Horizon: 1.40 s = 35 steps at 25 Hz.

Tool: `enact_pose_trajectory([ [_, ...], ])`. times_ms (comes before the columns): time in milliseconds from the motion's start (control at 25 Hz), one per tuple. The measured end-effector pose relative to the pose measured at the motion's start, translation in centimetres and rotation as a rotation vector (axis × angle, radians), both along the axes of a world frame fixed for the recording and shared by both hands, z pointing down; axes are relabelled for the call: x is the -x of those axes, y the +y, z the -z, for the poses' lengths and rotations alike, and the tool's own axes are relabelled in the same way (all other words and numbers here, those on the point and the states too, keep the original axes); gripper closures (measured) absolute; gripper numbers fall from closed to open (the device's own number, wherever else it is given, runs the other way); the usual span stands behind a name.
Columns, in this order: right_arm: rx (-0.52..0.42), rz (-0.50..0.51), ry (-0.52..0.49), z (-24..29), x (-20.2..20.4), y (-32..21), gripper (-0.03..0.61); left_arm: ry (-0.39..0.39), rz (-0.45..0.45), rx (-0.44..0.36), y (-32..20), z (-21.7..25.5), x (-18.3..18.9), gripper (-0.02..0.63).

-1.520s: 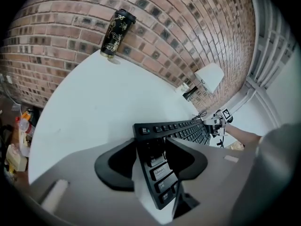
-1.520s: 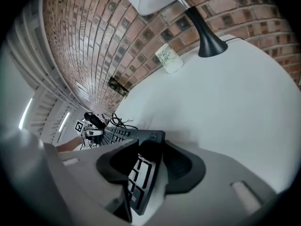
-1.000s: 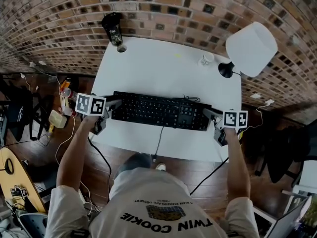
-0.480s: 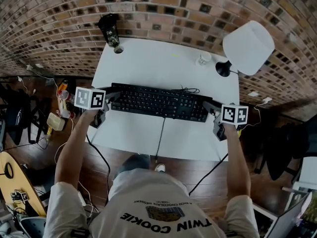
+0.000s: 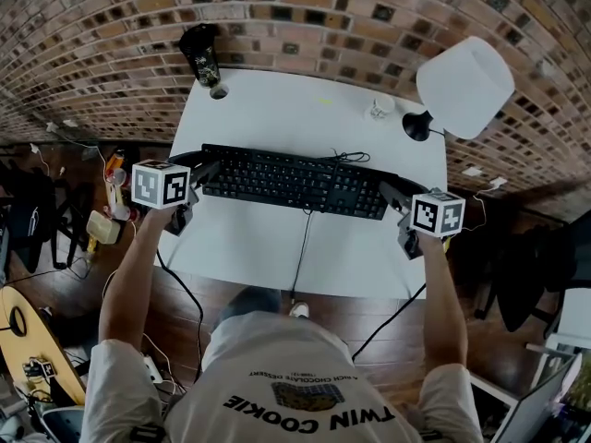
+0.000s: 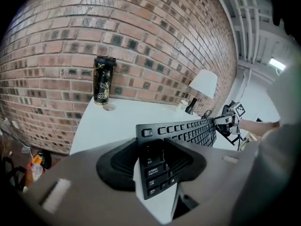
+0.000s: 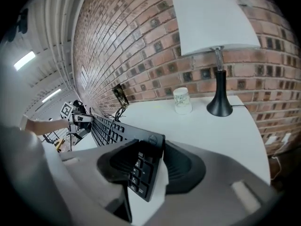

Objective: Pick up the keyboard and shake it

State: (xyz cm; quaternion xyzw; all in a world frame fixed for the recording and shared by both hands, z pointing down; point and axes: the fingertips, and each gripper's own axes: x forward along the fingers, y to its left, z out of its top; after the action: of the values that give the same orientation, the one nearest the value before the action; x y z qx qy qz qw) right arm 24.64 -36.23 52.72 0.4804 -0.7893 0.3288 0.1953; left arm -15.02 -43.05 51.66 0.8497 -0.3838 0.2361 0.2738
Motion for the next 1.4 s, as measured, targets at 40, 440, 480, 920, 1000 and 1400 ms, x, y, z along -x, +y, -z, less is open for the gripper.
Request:
enact_pose_trajectory([
  [40, -0.021, 0.010, 0.030, 0.1, 0.1, 0.1, 0.413, -0.010, -0.001, -0.016, 0.2, -0.1, 0.1, 0.434],
  [440, -0.244, 0.066, 0.261, 2.2, 0.4, 2.1, 0.420, -0.075, -0.019, -0.133, 2.6, 0.4, 0.6, 0.439],
  [480, -0.254, 0.078, 0.280, 2.2, 0.5, 2.5, 0.422, -0.082, -0.021, -0.134, 3.0, 0.4, 0.7, 0.439],
  [920, -0.310, 0.149, 0.374, 2.5, 0.6, 6.1, 0.462, -0.148, -0.027, -0.158, 6.7, 0.9, 1.6, 0.469],
  [1000, -0.318, 0.158, 0.385, 2.5, 0.7, 6.9, 0.467, -0.155, -0.029, -0.161, 7.4, 0.9, 1.8, 0.469],
  [1400, -0.348, 0.190, 0.437, 2.4, 1.0, 10.2, 0.494, -0.271, -0.095, -0.192, 11.1, 0.4, 2.0, 0.469],
])
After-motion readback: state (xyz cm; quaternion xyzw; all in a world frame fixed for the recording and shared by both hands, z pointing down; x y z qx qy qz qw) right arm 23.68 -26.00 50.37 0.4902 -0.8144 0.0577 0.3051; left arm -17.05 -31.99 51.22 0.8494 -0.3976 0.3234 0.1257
